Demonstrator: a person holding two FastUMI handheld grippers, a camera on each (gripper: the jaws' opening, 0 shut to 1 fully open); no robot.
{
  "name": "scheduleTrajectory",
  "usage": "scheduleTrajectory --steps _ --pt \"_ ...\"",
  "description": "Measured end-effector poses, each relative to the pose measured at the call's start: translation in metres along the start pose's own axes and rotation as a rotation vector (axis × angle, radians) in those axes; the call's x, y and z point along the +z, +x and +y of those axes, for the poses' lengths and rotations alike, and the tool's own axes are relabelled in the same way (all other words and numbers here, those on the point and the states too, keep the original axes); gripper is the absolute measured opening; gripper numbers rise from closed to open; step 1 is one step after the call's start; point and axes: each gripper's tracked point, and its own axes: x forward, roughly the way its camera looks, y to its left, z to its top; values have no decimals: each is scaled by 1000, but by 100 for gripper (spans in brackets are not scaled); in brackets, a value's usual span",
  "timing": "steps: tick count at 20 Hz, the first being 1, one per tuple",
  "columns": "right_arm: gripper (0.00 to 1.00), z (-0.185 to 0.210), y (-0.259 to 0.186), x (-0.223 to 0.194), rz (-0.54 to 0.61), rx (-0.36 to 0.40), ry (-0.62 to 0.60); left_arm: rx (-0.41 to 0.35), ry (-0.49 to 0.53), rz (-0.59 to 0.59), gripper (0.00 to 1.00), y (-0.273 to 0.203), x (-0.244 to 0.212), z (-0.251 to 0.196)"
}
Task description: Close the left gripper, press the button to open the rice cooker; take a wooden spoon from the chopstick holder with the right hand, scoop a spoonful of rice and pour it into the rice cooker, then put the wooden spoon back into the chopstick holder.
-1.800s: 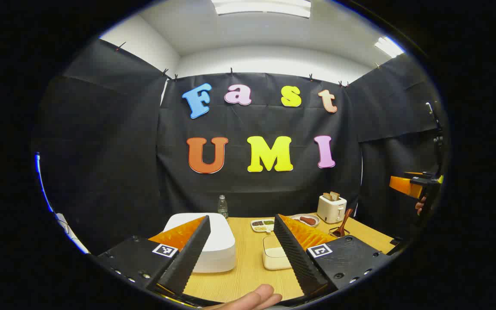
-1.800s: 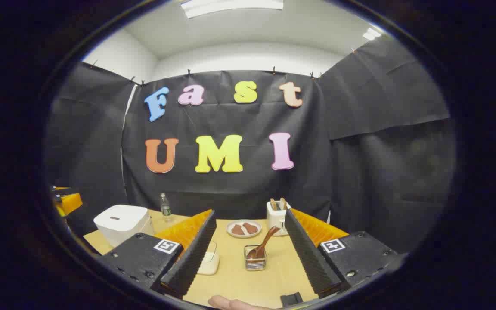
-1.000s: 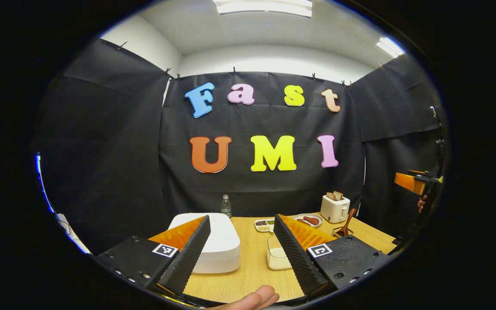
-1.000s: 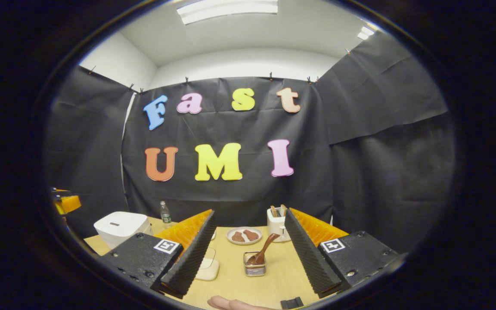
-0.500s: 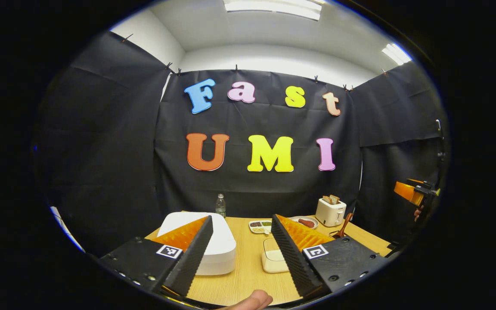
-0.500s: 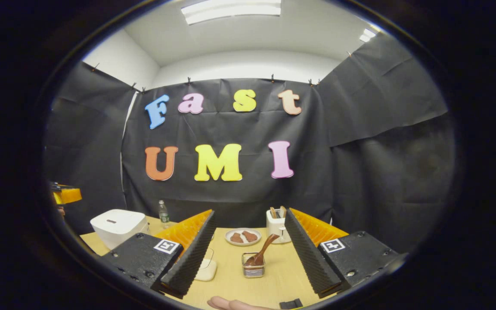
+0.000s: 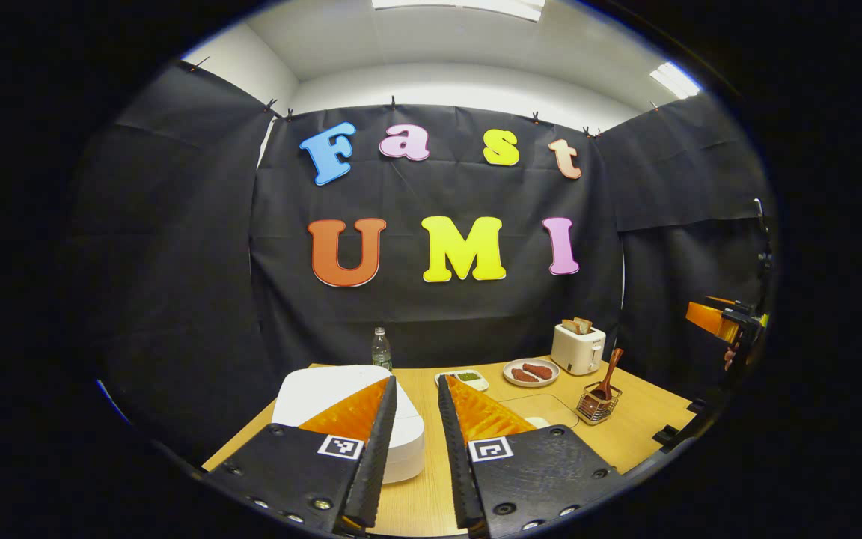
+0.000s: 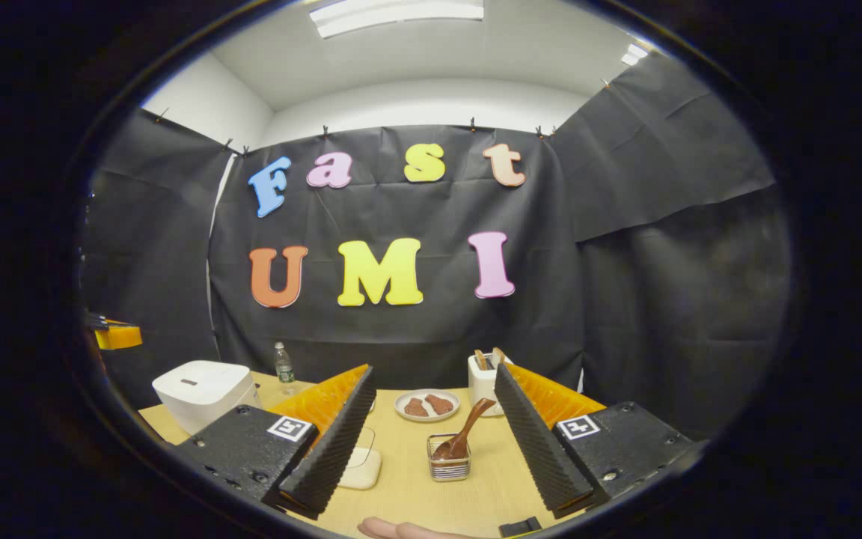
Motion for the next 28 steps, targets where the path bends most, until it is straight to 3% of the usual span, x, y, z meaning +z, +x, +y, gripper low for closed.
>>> scheduleTrajectory --steps 2,4,5,12,15,18,23,27,28 --pt "100 1 3 -4 13 0 5 2 11 6 37 7 -1 9" --pt "100 -1 5 -4 14 -8 5 21 0 41 6 16 -9 19" --pt "100 -4 5 -4 14 -16 1 34 7 53 0 22 -12 27" --pt "100 -15 2 -17 14 -13 -2 128 -38 222 0 67 -50 65" --pt "100 -32 -6 -31 71 -54 6 115 -32 261 0 92 -64 70" --pt "100 -34 -16 -21 28 -42 5 131 -39 326 0 111 -87 79" --pt "100 -47 -20 -23 1 -53 -15 192 -61 424 0 125 -119 88" --pt "100 -57 -19 -30 7 -60 -2 209 -24 436 0 129 -127 90" --pt "100 -59 -18 -32 7 -64 0 211 -20 434 8 130 -129 90"
